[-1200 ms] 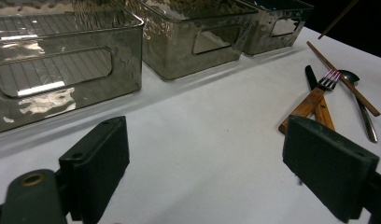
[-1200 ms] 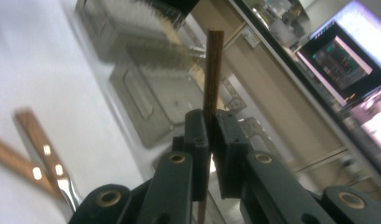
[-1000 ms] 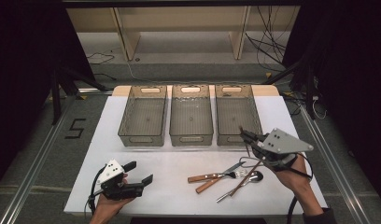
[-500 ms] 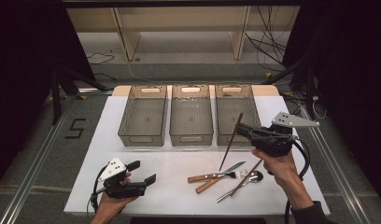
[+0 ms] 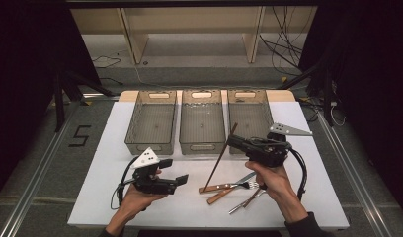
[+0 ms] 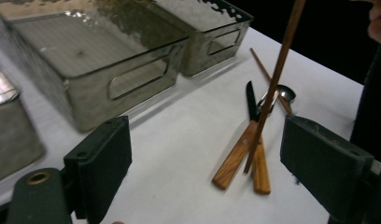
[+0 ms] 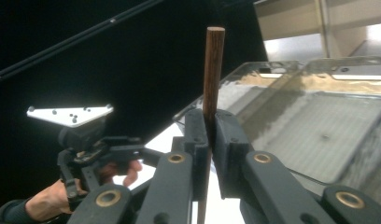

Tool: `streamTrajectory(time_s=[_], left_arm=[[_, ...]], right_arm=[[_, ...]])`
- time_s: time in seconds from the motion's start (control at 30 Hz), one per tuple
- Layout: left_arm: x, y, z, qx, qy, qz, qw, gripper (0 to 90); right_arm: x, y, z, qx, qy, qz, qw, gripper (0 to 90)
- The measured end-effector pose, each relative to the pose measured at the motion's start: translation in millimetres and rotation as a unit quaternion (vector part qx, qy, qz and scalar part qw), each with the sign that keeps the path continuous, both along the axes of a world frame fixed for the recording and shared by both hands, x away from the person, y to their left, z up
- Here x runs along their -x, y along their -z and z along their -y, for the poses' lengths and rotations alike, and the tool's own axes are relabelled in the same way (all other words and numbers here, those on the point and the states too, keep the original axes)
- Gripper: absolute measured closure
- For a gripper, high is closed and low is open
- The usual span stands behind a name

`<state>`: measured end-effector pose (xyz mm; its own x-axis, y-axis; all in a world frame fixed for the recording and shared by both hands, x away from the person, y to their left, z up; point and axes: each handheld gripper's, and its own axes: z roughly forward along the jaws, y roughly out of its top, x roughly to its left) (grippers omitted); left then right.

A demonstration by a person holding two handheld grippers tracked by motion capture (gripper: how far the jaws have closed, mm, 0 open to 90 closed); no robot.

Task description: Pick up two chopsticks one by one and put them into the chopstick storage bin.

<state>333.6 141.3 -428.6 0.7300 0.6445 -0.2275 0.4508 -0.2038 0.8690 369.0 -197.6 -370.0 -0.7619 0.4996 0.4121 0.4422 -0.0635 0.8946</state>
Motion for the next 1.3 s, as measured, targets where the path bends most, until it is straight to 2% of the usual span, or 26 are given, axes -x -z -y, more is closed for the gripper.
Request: streamTrajectory(time_s=[0.03, 0.13, 0.33, 0.47, 0.53, 0.67, 0.7, 0.73, 0.8, 1.03, 1.2, 1.27, 1.3], left_arm=[[0.0, 0.0, 0.0, 0.000, 0.000, 0.000, 1.0000, 16.5], [-6.1, -12.6, 16.2, 0.004, 0.025, -0.003, 0.9997, 18.4], [-11.1, -17.1, 31.1, -0.002, 0.047, -0.007, 0.9989, 24.3], [-10.8, -18.2, 37.4, -0.007, 0.077, -0.007, 0.9970, 35.8], [-10.6, -18.8, 39.7, -0.012, 0.084, -0.006, 0.9964, 40.0], [-10.2, -19.4, 44.1, -0.021, 0.090, -0.001, 0.9957, 47.9], [-10.0, -19.6, 45.2, -0.022, 0.091, -0.001, 0.9957, 53.9], [-9.8, -20.0, 46.3, -0.024, 0.092, -0.002, 0.9954, 53.9], [-9.7, -20.6, 47.7, -0.025, 0.096, -0.001, 0.9950, 63.6], [-12.6, -21.2, 49.5, -0.026, 0.103, -0.010, 0.9943, 82.4], [-14.1, -21.3, 50.1, -0.034, 0.109, -0.027, 0.9931, 83.9], [-14.7, -22.4, 49.0, -0.040, 0.111, -0.033, 0.9925, 84.4], [-14.7, -22.4, 49.0, -0.040, 0.111, -0.033, 0.9925, 84.4]], right_arm=[[0.1, 0.3, -2.8, -0.002, -0.003, 0.002, 1.0000, 85.2], [-0.1, 2.3, -9.6, -0.016, -0.012, -0.005, 0.9998, 85.2], [0.2, 5.8, -19.0, -0.022, -0.024, -0.011, 0.9994, 85.2], [0.1, 8.7, -24.7, -0.023, -0.030, -0.014, 0.9992, 85.3], [-0.6, 10.1, -26.3, -0.031, -0.034, -0.018, 0.9988, 85.2], [-0.3, 11.7, -29.7, -0.033, -0.039, -0.021, 0.9985, 85.3], [-0.5, 12.7, -31.0, -0.035, -0.042, -0.022, 0.9983, 85.2], [-0.5, 12.7, -31.0, -0.035, -0.042, -0.022, 0.9983, 85.2], [-0.4, 13.9, -32.2, -0.034, -0.043, -0.022, 0.9982, 85.2], [0.5, 14.6, -31.9, -0.035, -0.046, -0.025, 0.9980, 85.2], [0.2, 16.4, -31.5, -0.034, -0.051, -0.026, 0.9978, 84.9], [-1.1, 19.1, -28.3, -0.037, -0.054, -0.033, 0.9973, 81.1], [-0.8, 20.0, -26.3, -0.034, -0.052, -0.030, 0.9976, 75.6]])
